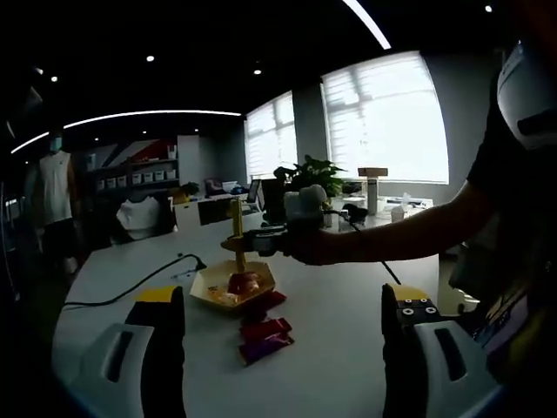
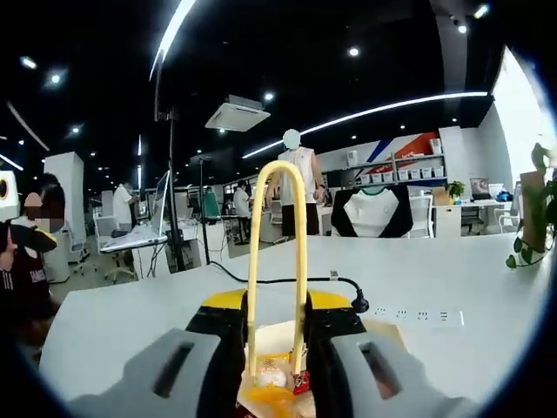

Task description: Place the target food into the container with the food tongs after gripping and lifting it, then release it inside without dropping or visibly crushing the food.

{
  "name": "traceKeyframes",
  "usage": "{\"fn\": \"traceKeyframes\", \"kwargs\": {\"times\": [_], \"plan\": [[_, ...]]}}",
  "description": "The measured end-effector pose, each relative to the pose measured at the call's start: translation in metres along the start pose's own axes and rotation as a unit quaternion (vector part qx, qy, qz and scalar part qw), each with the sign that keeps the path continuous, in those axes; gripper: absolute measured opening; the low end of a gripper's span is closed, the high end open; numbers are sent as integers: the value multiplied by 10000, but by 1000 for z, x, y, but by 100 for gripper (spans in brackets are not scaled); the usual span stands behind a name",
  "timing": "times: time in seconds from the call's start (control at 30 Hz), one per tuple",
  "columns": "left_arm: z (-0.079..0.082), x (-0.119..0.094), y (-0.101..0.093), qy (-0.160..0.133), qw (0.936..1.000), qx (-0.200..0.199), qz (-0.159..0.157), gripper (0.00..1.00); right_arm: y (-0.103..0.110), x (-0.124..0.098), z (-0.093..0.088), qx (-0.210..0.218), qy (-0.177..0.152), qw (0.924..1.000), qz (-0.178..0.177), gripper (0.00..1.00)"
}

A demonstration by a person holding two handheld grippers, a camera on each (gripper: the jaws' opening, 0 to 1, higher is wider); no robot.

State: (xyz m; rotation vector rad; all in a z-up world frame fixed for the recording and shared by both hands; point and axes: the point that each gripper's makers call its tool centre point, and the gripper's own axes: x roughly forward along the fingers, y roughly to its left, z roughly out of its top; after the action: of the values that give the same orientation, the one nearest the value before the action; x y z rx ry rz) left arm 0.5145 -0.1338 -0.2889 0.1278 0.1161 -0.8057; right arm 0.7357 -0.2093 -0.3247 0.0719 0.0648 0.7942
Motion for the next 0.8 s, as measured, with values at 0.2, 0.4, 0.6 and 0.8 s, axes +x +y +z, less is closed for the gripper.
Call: {"fn": "traceKeyframes", "kwargs": {"times": [0.2,0.4,0.6,0.8], "plan": [[-3,3,-6,27,10000,-25,-84,100,24,-19,7,20,-346,9989,320,21],[-3,2,-7,14,9999,-59,-82,100,53,-29,1,179,-517,9955,775,21],[-3,0,-4,25,10000,-48,-47,100,75,-35,-9,234,-574,9922,1082,21],[-5,1,-2,30,10000,-75,-46,100,88,-33,-23,71,-421,9915,1233,22]]}}
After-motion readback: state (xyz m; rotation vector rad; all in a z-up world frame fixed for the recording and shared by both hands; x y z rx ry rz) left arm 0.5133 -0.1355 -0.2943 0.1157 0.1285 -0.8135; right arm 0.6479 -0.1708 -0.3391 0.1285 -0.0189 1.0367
